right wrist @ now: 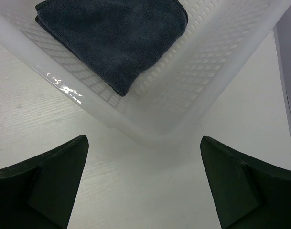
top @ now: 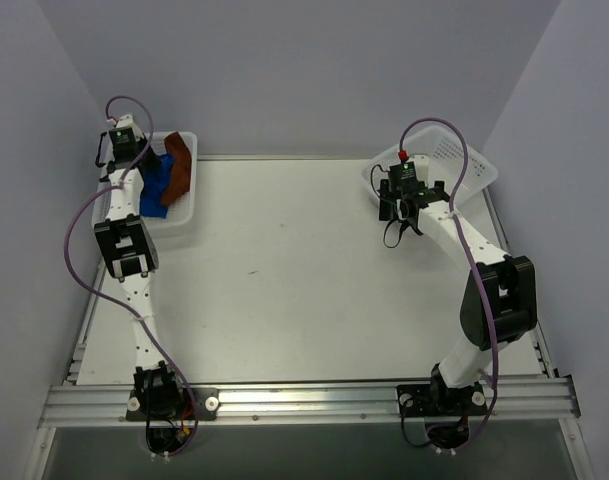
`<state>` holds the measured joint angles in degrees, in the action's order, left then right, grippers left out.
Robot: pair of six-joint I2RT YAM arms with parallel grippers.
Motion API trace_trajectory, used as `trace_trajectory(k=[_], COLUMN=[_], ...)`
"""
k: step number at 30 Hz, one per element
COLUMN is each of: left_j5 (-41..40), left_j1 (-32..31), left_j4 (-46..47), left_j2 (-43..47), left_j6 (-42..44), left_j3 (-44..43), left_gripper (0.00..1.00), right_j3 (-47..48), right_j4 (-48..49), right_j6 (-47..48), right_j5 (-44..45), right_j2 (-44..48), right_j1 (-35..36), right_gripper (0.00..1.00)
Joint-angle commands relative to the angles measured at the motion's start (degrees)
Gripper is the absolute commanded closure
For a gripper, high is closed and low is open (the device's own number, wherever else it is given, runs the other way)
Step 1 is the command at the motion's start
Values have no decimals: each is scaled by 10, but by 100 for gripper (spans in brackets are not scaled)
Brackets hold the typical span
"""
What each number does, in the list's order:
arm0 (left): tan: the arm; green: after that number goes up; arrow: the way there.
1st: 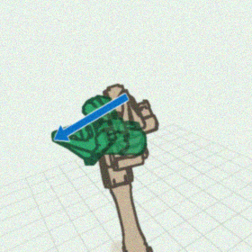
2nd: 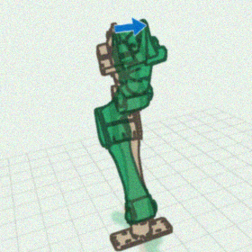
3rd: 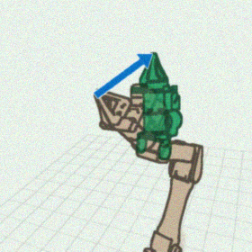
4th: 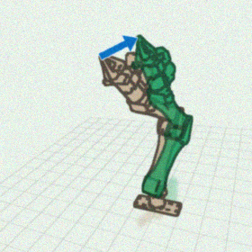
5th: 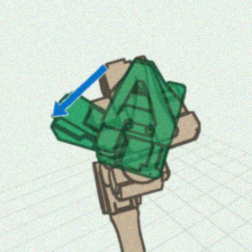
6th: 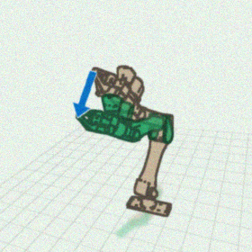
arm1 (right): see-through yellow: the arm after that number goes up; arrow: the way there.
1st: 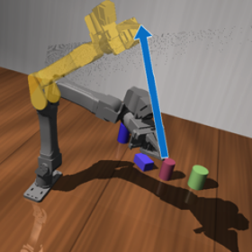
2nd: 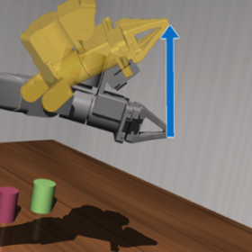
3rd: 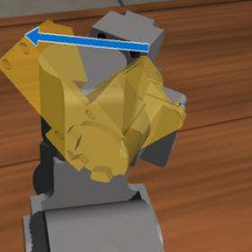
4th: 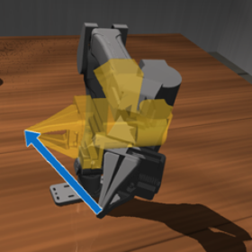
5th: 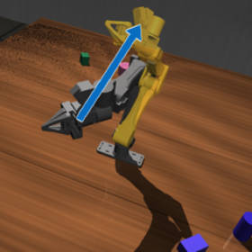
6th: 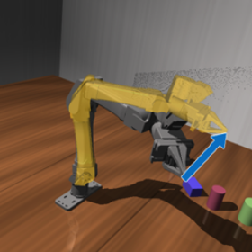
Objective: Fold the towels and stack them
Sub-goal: Grab crumpled towel, then move the towel to the center of the board
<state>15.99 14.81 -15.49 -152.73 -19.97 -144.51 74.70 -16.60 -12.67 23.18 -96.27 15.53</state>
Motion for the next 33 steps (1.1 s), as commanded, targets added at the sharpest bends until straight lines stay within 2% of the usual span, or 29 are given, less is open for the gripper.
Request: trace_trajectory(k=[1,5,13,17,20,23,26,27,29,30,33], left_j5=[4,-1,0,31,39,24,-12,-30,-17,15,29], left_j1=[4,4,1,-10,-44,-115,-218,-242,-296,-311,-367], left_j4=[17,5,-3,-34,-48,-60,-45,-32,43,62,94], left_j2=[84,129,311,396,474,562,658,707,752,782,812], left_j6=[2,7,21,14,12,22,20,10,-53,-74,-138], left_j3=[10,29,133,158,191,228,312,373,452,520,606], left_gripper=[98,98,97,98,98,98,98,97,97,96,95], right_j3=[20,19,-18,-64,-88,-123,-157,-166,-187,-193,-209], right_j4=[-11,-6,25,48,58,65,61,57,54,54,47], right_j6=[-10,-8,-8,-11,-21,-28,-35,-38,-38,-38,-38], right_j5=[20,17,-8,-42,-55,-81,-110,-117,-126,-130,-136], right_j2=[13,18,66,128,179,240,301,315,356,368,399], right_j1=[6,7,9,10,12,11,11,12,12,11,12], right_gripper=[0,0,0,0,0,0,0,0,0,0,0])
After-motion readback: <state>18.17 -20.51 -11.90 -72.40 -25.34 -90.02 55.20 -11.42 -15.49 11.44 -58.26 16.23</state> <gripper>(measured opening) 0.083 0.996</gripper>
